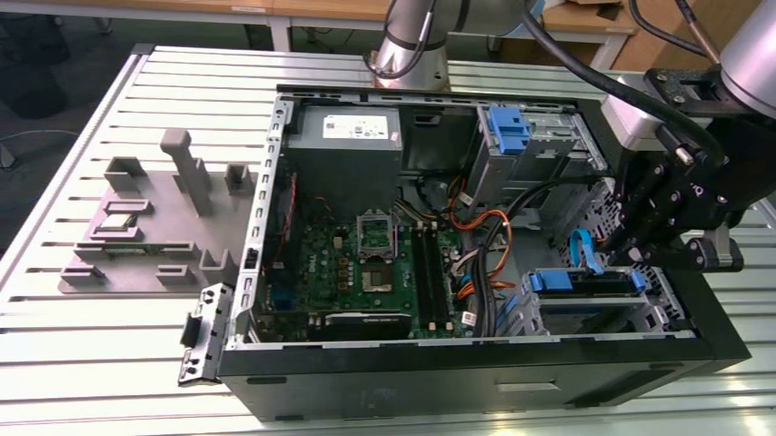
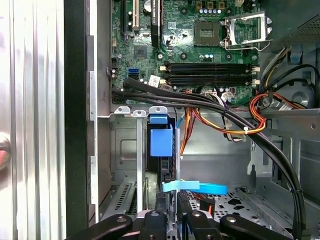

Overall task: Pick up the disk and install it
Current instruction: 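Insert the second disk wire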

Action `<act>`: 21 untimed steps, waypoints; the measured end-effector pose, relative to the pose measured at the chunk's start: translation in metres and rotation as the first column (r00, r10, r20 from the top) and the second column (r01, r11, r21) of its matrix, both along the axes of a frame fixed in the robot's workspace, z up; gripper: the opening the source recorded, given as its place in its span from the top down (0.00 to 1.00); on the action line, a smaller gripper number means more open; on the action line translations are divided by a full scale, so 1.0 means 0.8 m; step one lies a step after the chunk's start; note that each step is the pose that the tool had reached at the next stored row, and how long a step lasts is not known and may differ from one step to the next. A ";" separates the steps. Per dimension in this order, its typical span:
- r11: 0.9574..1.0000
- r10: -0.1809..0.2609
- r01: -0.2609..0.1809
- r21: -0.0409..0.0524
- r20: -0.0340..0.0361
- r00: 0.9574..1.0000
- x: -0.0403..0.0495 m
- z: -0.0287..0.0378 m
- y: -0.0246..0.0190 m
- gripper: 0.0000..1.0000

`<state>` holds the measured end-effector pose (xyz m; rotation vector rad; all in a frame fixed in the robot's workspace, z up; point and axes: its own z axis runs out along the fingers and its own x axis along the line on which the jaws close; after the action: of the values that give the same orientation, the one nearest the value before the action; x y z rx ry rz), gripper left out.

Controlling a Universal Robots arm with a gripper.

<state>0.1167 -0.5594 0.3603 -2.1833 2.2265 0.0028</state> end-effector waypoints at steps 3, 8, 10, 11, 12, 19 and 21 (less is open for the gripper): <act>1.000 0.000 0.000 0.000 0.000 1.000 0.000 0.0000 0.0000 0.76; 1.000 0.000 0.000 0.000 0.000 1.000 0.001 -0.0001 0.0000 0.76; 1.000 0.000 0.000 0.000 0.000 1.000 0.003 -0.0001 0.0000 0.76; 1.000 0.000 0.000 0.000 0.000 1.000 0.005 0.0000 0.0001 0.76; 1.000 0.000 0.000 0.000 0.000 1.000 0.007 -0.0001 0.0002 0.76; 1.000 0.000 0.000 0.000 0.000 1.000 0.019 -0.0002 0.0016 0.76; 1.000 0.000 0.000 0.000 0.000 1.000 0.022 -0.0003 0.0023 0.76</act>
<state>0.1345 -0.5575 0.3601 -2.1832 2.2264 0.0029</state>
